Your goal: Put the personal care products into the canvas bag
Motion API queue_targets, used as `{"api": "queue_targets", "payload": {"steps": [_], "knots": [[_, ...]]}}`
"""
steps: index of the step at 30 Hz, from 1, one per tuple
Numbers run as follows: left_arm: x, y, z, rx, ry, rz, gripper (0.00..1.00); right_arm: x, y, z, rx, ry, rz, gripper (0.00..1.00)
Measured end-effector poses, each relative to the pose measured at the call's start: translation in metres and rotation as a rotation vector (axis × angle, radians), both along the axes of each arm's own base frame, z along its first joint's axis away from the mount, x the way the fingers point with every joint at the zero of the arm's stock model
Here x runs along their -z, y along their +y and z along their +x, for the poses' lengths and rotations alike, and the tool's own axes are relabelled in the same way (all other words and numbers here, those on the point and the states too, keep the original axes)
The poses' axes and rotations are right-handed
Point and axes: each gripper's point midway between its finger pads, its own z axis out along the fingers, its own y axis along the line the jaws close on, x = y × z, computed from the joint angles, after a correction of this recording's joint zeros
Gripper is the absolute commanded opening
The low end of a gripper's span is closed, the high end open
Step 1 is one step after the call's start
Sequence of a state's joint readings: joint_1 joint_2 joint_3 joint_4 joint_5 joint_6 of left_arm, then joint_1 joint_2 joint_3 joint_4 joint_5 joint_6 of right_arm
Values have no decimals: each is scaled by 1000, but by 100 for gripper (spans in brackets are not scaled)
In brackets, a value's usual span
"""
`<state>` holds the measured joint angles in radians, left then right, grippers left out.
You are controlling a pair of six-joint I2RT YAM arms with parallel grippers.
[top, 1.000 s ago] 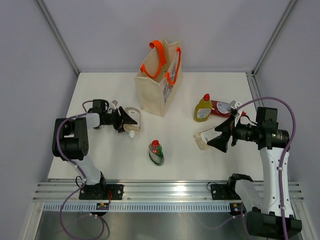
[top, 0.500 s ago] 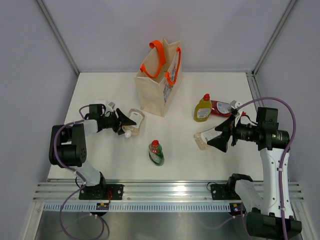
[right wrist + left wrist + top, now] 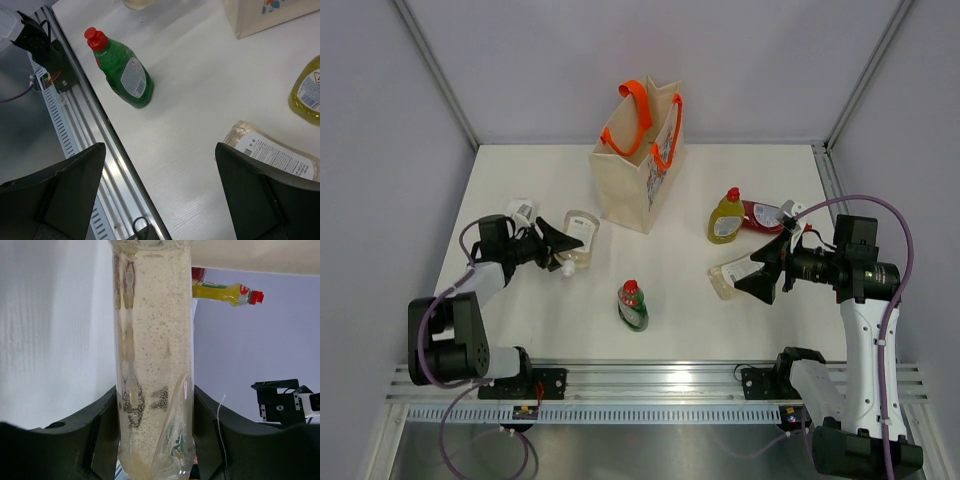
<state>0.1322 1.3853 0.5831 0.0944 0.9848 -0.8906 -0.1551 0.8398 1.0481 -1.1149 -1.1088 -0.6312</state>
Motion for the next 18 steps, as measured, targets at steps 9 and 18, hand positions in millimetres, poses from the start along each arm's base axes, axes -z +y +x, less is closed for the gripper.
{"api": "queue_targets", "payload": {"steps": [9,18], "knots": [[-78,6,-6,-143,-129,-1,0,-3,0,5,11,-9,8,99],[-183,3,21,-274,-199,-90,0,-4,0,6,16,-8,12,99]]}}
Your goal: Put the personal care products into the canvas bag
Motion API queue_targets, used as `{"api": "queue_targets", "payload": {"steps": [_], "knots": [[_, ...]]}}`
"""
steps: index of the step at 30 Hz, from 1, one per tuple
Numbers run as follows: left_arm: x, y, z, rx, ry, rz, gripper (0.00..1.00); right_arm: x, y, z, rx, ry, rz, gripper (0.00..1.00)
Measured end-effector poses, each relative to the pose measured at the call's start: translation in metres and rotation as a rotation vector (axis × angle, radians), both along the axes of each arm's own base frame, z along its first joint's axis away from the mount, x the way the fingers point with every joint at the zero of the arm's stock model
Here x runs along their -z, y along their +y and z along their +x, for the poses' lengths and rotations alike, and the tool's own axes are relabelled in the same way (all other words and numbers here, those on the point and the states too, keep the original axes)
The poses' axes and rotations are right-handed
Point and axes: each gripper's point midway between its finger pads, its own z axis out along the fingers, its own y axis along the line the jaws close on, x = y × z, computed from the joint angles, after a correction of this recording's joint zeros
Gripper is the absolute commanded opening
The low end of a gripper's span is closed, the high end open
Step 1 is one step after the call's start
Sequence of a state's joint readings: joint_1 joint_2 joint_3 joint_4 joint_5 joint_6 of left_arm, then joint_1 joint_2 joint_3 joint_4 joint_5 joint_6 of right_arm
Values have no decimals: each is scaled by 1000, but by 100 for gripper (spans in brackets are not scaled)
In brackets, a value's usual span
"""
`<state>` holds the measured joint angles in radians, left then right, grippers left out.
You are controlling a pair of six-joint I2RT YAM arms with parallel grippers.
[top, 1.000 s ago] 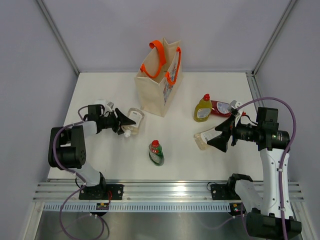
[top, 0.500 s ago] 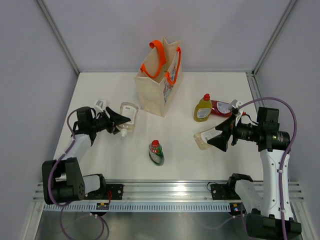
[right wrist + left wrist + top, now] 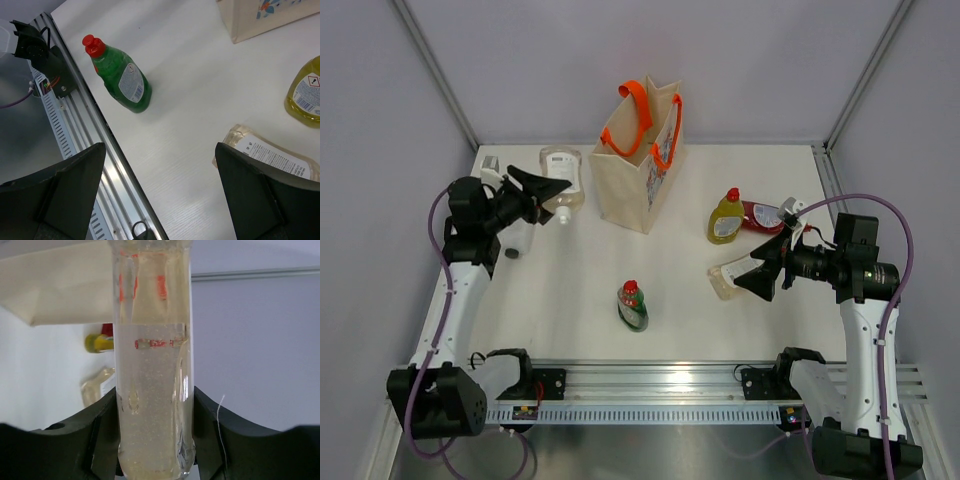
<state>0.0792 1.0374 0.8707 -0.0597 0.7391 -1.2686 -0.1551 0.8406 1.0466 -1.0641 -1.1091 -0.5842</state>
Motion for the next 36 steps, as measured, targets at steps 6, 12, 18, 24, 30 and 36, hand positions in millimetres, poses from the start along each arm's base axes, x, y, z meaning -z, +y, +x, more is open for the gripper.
{"api": "queue_targets", "payload": {"steps": [6,12,18,24,30,36], "knots": [[-75,-63,37,134,-94,-12,0,0,0,0,4,6,5,99],[-87,-119,96,231,-86,16,0,0,1,-2,6,-2,5,99],[-44,-143,169,216,-15,152,0,4,1,-4,6,0,5,99],[2,-140,214,190,32,299,3,3,1,-7,9,-12,6,99],[46,-129,214,192,94,436,60,2,2,-9,11,-18,7,99],[46,-133,211,214,31,535,89,4,1,-6,15,9,13,99]]}}
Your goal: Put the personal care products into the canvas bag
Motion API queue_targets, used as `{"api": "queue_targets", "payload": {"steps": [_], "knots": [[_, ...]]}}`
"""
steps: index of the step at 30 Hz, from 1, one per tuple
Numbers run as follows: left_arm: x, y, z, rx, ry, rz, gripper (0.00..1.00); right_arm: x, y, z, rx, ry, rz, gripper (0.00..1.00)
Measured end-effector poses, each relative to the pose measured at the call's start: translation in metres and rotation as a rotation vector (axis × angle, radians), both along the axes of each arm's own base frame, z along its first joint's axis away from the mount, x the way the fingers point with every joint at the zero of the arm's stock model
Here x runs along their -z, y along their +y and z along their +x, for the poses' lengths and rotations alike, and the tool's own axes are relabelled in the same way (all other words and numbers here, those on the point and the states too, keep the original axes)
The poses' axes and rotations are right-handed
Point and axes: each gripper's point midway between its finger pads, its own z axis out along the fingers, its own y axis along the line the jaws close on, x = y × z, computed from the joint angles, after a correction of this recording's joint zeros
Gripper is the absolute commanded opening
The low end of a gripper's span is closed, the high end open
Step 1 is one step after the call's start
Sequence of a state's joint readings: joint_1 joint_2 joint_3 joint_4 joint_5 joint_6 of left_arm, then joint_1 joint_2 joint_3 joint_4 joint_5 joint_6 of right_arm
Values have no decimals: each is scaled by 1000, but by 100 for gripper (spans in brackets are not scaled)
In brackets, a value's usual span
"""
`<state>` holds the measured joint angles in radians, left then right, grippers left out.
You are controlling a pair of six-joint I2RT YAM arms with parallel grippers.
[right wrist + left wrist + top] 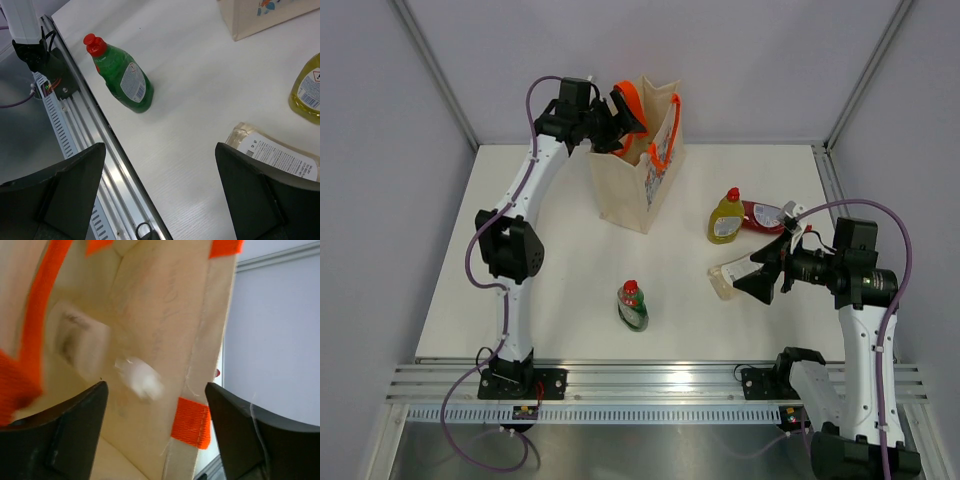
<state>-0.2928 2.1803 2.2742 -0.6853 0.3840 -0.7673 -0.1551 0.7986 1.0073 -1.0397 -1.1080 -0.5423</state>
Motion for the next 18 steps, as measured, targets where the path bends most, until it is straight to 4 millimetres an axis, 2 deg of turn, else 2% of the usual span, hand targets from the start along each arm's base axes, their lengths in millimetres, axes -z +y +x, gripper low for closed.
{"api": "queue_targets", "payload": {"steps": [1,7,10,13,16,18], "knots": [[-5,-2,0,10,-23,4,92,1,-1,1,3,10,-1,99],[-24,-6,1,36,-107,34,93,16,-11,17,57,82,-44,99],[-27,-3,-1,46,-128,59,93,22,-19,32,100,103,-84,100],[-39,3,-9,59,-170,93,94,25,-29,46,130,83,-135,98],[-60,18,-34,57,-218,140,97,24,-35,62,123,30,-179,96],[-77,35,-66,46,-266,179,99,23,-40,75,110,-6,-211,97]]}}
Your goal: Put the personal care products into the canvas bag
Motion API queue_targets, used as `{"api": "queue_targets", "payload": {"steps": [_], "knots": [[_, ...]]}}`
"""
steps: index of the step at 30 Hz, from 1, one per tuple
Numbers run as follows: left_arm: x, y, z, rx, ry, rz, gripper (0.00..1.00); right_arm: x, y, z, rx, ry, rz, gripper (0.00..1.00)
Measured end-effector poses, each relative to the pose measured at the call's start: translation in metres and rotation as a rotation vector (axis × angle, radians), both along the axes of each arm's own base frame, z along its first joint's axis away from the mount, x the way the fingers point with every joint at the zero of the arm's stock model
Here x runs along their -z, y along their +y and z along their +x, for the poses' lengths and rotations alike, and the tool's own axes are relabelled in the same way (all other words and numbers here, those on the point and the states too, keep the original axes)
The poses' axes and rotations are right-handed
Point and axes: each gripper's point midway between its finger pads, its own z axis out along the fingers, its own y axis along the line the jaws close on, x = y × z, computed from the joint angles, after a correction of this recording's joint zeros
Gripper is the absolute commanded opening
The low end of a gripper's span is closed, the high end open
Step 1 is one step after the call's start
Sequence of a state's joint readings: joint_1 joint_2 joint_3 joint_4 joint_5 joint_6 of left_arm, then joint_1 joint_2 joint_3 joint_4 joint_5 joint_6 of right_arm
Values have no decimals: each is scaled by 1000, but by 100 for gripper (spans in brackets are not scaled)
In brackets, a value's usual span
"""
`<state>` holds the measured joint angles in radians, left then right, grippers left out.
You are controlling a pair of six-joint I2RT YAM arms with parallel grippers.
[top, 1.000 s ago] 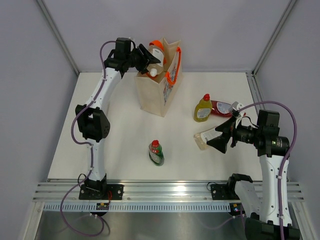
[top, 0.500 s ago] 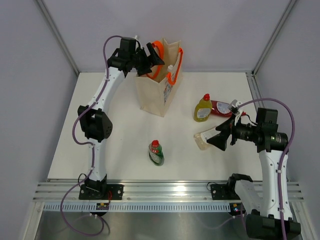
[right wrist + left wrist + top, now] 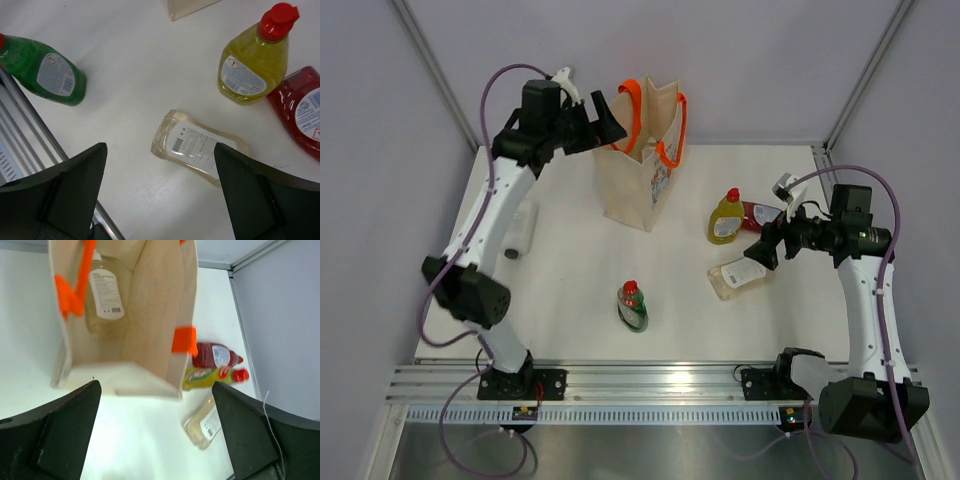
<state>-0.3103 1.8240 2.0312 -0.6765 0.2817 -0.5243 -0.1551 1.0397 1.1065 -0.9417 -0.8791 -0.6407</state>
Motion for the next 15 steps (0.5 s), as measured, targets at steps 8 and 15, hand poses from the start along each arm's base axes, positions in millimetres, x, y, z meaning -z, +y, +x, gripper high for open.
{"api": "queue_targets", "payload": {"steps": [8,15], "knots": [[-47,67,-135,-68,-259,26,99,15,-10,59,-231,-115,-119,99],[64,95,-204,-113,-118,44,99,42,-16,103,-345,-148,-154,99]]}}
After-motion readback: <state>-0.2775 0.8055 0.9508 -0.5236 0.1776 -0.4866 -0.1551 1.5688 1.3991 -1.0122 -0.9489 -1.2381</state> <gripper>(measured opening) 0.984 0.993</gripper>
